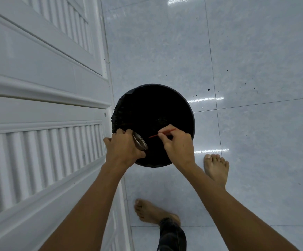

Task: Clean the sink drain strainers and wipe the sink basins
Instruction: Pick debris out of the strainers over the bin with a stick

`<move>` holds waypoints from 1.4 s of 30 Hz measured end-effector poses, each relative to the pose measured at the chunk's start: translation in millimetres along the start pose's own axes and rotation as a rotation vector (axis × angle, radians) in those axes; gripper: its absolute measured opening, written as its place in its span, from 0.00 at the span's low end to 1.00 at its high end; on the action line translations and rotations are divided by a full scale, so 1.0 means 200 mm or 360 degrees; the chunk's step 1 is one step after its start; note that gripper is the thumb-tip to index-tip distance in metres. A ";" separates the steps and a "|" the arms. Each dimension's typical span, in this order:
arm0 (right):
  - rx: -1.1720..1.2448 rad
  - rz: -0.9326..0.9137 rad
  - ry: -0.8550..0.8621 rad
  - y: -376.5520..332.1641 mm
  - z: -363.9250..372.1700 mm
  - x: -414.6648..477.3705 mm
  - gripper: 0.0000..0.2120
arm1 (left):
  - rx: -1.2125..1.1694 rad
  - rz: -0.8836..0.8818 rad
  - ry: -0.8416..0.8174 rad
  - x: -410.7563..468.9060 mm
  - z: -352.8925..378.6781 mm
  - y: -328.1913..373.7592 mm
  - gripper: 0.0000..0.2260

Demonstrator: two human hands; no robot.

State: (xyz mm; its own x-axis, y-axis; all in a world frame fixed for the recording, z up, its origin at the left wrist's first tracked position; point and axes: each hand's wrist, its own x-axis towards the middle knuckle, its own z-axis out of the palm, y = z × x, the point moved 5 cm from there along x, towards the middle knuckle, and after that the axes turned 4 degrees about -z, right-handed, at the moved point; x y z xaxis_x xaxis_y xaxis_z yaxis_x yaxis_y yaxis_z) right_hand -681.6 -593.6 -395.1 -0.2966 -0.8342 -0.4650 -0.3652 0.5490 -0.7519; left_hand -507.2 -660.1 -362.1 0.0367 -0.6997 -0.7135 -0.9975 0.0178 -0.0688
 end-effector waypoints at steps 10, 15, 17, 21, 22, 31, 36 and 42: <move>0.0117 0.0031 0.0117 0.02 -0.03 -0.02 0.06 | -0.0306 -0.0017 -0.0059 0.01 0.03 -0.03 0.29; 0.0103 -0.0103 -0.0154 -0.04 0.06 -0.07 0.05 | -0.0432 0.0039 -0.0091 0.01 0.03 0.03 0.28; 0.0069 0.0028 0.0036 0.00 -0.01 -0.03 0.06 | -0.0423 0.0045 -0.0080 0.02 0.02 0.04 0.27; 0.0173 -0.0074 0.0035 -0.03 -0.03 -0.01 0.05 | -0.0355 0.0054 -0.0074 0.04 0.01 0.02 0.28; 0.0192 -0.0109 -0.0053 -0.06 0.01 -0.04 0.05 | -0.0359 0.0078 -0.0063 0.04 0.01 0.04 0.28; 0.0407 -0.0129 -0.0102 -0.16 0.00 -0.05 0.05 | -0.0533 0.0444 0.0287 0.00 -0.06 0.02 0.33; 0.0094 -0.0146 0.0000 -0.11 -0.06 -0.06 0.05 | -0.0505 0.0504 0.0386 -0.03 -0.09 -0.02 0.35; 0.0010 -0.0443 -0.0091 -0.22 0.03 -0.08 0.06 | -0.0347 0.0452 0.0463 -0.03 -0.07 -0.03 0.35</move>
State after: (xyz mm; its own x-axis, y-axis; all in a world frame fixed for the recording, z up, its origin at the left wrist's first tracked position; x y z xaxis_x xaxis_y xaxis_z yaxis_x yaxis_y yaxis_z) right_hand -655.6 -605.3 -356.8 -0.1352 -0.9546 -0.2656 -0.4201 0.2980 -0.8572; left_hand -501.6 -666.4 -346.9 -0.2276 -0.8608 -0.4553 -0.9562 0.1091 0.2716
